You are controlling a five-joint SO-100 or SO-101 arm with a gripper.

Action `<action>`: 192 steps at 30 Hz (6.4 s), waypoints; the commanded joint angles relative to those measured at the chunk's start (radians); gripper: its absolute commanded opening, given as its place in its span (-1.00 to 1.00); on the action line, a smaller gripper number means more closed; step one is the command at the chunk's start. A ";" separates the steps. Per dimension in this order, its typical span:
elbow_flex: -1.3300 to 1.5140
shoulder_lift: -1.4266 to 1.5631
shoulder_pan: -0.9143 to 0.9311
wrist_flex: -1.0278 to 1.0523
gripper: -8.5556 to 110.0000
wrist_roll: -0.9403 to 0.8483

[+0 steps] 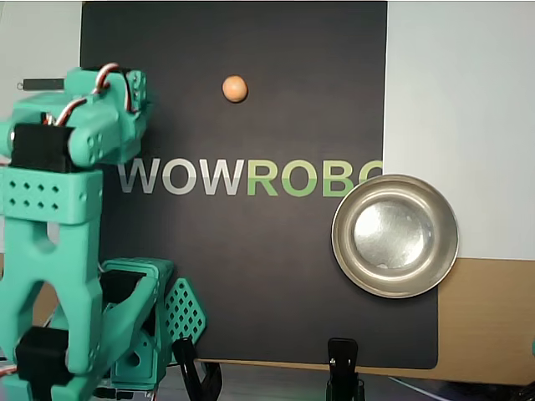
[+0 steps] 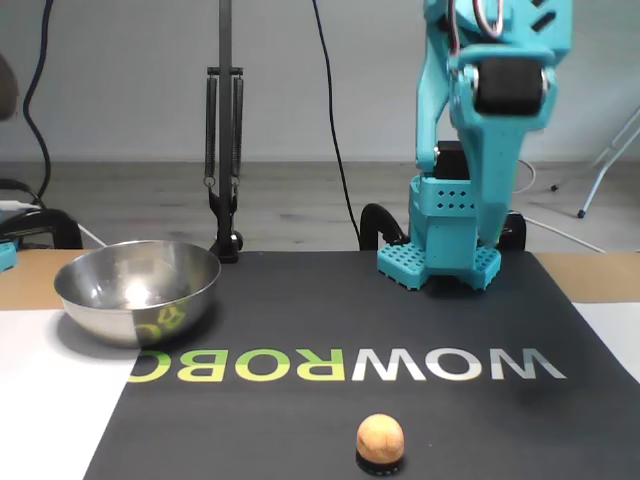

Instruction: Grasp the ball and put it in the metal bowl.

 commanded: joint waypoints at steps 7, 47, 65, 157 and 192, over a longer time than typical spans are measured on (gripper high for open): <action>-0.308 -0.282 0.006 0.129 -0.86 -0.003; -0.469 -0.543 0.135 0.147 -0.85 -0.002; -0.469 -0.545 0.284 0.147 -0.85 -0.002; -0.583 -0.811 0.291 0.041 -0.85 -0.003; -0.640 -0.870 0.287 0.041 -0.84 -0.005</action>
